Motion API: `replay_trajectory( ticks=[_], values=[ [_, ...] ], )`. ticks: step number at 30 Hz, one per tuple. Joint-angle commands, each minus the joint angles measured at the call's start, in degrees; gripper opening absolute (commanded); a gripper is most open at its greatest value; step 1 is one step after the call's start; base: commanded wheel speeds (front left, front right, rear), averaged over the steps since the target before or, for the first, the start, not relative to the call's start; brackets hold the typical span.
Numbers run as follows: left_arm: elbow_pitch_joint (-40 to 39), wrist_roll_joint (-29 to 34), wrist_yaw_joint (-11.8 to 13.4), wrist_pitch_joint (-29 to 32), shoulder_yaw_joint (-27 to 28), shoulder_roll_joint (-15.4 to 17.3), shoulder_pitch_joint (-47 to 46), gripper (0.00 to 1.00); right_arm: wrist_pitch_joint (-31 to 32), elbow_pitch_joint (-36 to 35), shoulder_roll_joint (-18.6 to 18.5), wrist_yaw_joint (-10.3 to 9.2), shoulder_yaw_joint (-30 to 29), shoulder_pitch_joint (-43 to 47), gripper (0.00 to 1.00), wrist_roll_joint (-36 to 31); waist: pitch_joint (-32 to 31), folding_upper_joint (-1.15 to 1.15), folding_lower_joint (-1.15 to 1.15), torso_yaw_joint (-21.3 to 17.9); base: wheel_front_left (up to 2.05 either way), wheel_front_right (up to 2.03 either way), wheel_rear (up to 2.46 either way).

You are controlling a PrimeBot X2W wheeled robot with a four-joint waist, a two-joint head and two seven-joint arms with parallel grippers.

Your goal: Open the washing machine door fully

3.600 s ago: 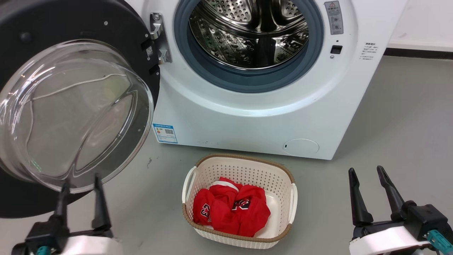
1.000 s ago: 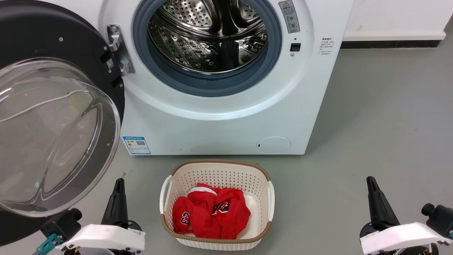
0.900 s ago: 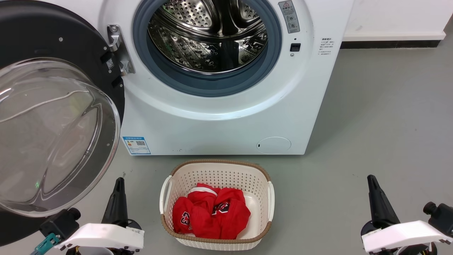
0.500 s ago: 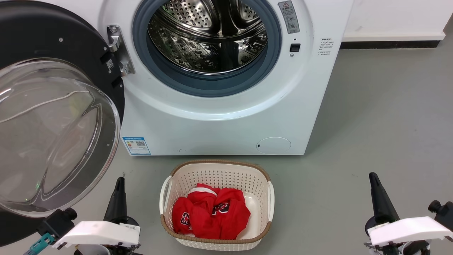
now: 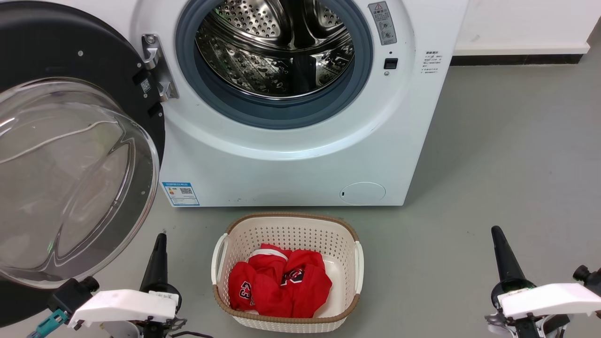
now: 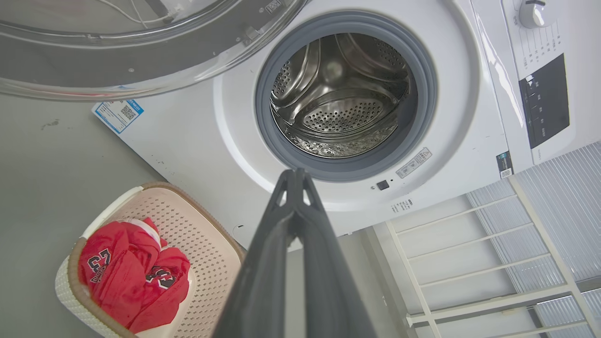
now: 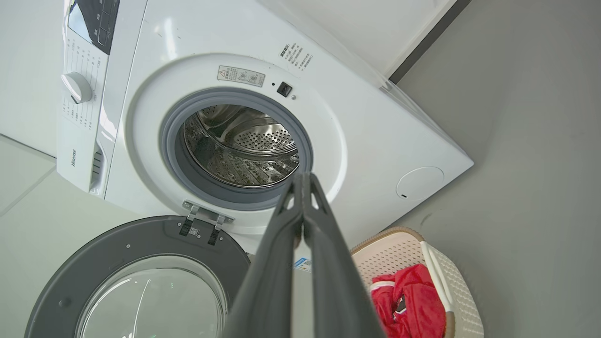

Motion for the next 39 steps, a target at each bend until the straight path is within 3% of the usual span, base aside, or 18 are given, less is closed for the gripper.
replay_trajectory(
  ticks=[1,39],
  values=[
    [-0.3,-1.7,-0.2,0.4,0.2,0.2,-1.4,0.00,0.3,-0.3,-0.4,0.01,-0.2,-1.5,0.00,2.0,0.0,0.00,0.00,0.0,0.00,0.00,0.00],
    [2.3,-22.0,-0.8,5.6,1.3,0.2,-3.3,0.00,5.3,2.2,-0.2,0.00,-2.0,-4.1,0.00,22.7,-0.3,0.00,0.00,-0.2,0.00,0.00,0.00]
  ],
)
